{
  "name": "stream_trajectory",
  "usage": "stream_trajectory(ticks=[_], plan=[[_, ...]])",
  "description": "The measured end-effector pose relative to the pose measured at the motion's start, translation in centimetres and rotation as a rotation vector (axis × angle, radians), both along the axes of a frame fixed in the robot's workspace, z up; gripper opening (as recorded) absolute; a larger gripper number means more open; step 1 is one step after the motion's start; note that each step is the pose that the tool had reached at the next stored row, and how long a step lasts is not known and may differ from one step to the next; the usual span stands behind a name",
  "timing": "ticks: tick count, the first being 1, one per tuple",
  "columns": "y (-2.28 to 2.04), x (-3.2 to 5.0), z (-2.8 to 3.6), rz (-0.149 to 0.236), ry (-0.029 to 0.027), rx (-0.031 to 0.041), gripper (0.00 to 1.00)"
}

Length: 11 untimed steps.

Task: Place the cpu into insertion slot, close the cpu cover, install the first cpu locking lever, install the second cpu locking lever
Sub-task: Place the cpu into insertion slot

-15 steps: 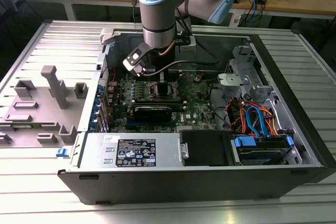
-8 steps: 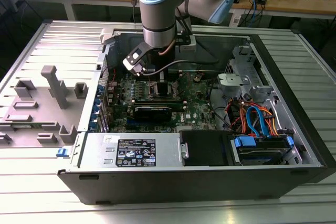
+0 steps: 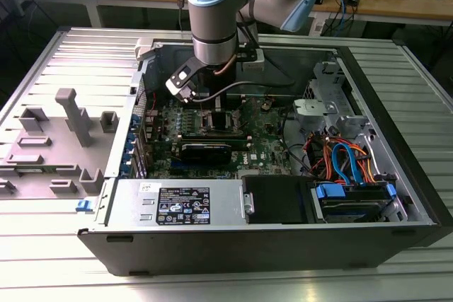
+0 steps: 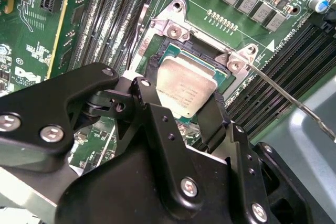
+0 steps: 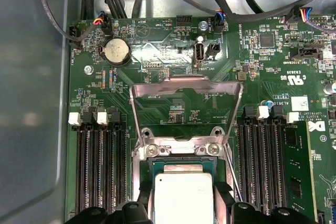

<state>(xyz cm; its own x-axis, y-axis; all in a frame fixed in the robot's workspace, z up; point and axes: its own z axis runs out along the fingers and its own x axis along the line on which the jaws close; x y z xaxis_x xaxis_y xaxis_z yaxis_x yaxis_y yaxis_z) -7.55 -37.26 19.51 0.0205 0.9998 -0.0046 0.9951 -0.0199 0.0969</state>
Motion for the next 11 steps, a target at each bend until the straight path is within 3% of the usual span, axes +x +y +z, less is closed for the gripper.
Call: stream_trajectory(ticks=[6,7,11], plan=[[0.02,0.01,-0.04,0.0,-0.0006,0.0011,0.55],[0.03,0.02,-0.07,0.0,-0.0012,0.0016,0.62],[0.01,0.01,-0.03,0.0,-0.0002,0.0004,0.62]])
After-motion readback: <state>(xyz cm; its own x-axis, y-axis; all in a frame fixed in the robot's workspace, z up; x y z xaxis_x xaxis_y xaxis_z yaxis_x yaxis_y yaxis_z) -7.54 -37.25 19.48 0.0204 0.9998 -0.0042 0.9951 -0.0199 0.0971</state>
